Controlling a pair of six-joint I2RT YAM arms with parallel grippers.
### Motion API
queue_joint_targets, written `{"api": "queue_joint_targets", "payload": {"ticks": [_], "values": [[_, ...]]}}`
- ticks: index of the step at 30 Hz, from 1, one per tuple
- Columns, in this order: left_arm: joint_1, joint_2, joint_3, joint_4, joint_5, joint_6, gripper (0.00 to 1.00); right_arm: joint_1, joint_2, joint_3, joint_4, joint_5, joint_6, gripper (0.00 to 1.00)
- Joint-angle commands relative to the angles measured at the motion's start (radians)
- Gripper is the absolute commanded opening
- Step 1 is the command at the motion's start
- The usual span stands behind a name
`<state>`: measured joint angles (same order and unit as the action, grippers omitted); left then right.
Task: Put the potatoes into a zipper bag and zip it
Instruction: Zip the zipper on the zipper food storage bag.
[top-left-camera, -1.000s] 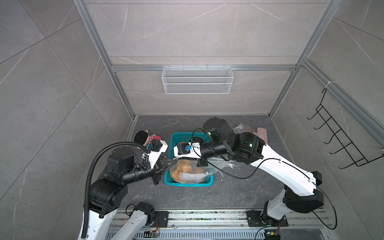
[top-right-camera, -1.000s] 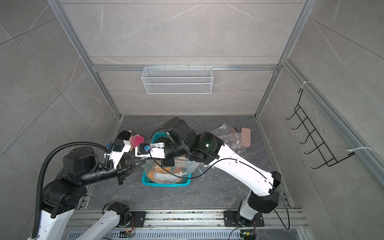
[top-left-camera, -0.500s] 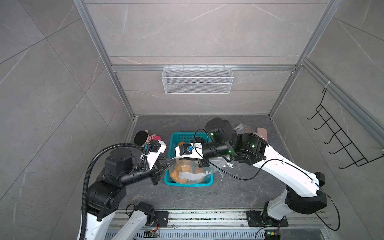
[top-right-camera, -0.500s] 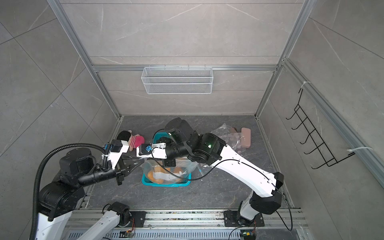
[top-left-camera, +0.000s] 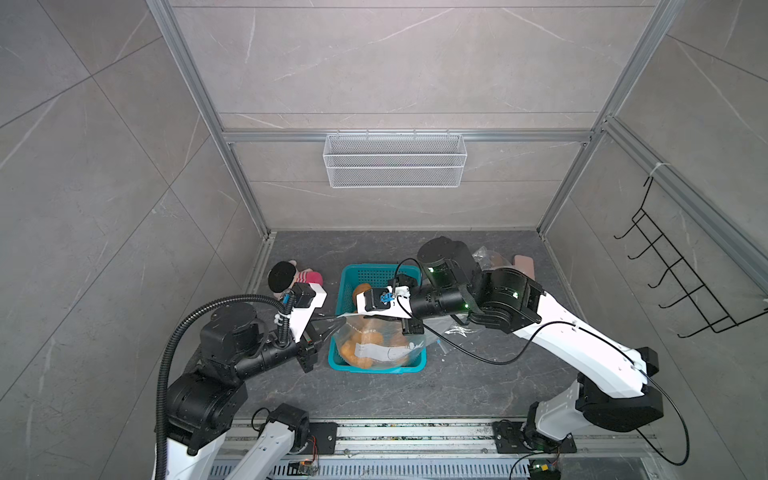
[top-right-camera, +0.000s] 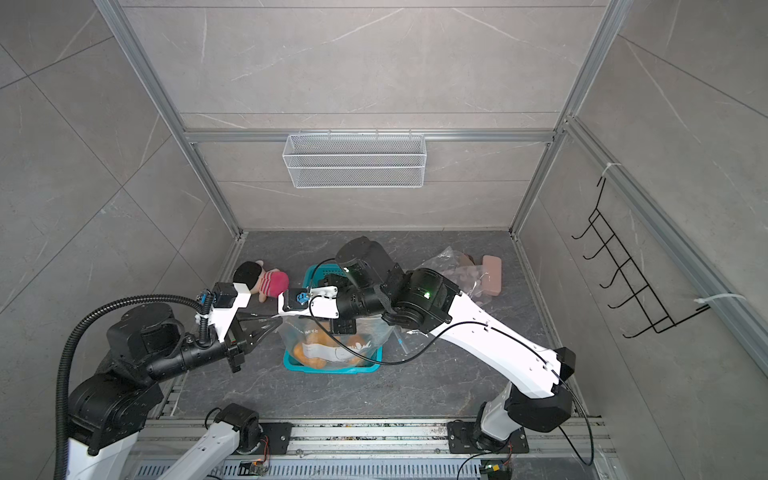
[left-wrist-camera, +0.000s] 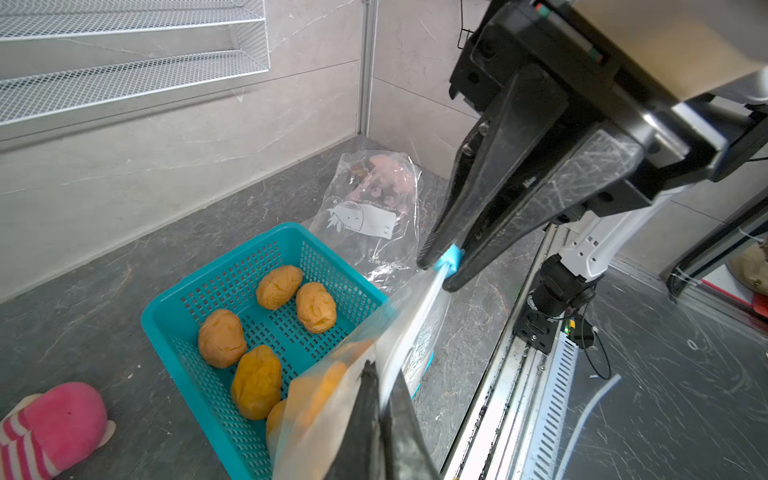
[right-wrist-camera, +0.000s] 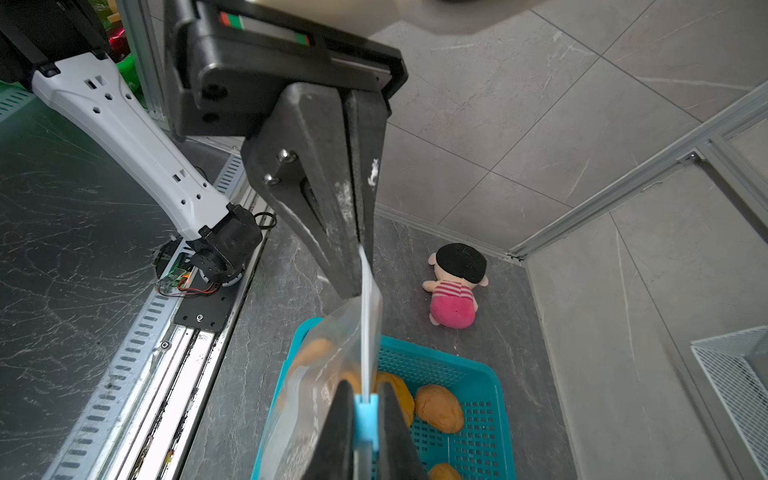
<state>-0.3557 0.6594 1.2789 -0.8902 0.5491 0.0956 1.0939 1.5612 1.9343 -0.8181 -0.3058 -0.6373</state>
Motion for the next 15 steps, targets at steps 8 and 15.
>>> {"api": "queue_joint_targets", "payload": {"ticks": [8,15], "values": [[0.003,-0.024,0.045,0.047,-0.124,-0.042,0.00,-0.013,-0.081,-0.048,-0.052,0.074,-0.001,0.08],[0.003,-0.018,0.053,0.054,-0.167,-0.056,0.00,-0.020,-0.128,-0.102,-0.033,0.102,0.005,0.08]]}}
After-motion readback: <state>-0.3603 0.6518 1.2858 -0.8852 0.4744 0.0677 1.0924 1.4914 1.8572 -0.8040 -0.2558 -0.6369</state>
